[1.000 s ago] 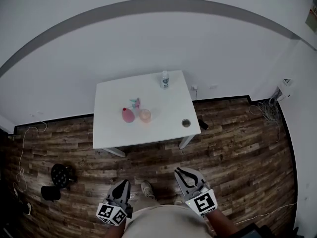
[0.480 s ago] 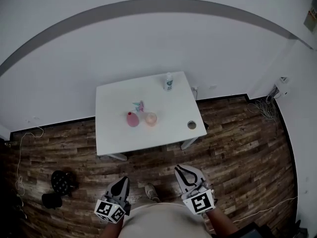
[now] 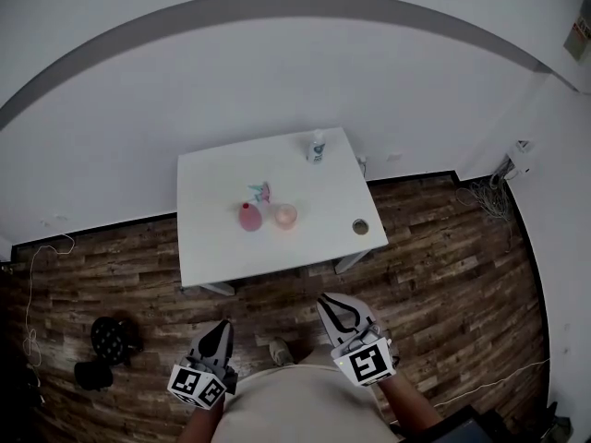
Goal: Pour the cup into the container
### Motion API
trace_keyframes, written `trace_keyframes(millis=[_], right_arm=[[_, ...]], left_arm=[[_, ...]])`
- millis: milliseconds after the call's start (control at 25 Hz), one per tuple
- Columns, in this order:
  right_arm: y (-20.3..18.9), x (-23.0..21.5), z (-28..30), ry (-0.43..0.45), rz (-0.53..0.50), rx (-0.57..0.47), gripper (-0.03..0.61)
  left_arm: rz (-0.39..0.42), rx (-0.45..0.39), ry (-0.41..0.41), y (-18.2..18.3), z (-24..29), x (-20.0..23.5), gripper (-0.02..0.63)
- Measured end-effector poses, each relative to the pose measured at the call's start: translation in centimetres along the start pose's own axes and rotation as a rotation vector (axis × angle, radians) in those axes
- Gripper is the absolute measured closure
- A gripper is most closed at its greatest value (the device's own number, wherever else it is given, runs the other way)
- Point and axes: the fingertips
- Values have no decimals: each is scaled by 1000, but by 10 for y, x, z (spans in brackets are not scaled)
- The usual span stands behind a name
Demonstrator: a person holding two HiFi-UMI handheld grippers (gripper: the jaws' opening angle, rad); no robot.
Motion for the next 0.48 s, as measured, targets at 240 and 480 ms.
trace_keyframes(millis=[240,480], right_arm=[[13,0,15,0,-18,-12,566],[4,1,15,8,-5,-1,566]], left_arm=[[-15,-3,-16,7,4,5,601],[-26,-10,-38,5,10,1,601]])
Point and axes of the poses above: the fingertips, and each gripper's own axes: z forward along the fingers, x to its left, y out of its top, and after that the axes turned 8 degrees about -z, right-handed
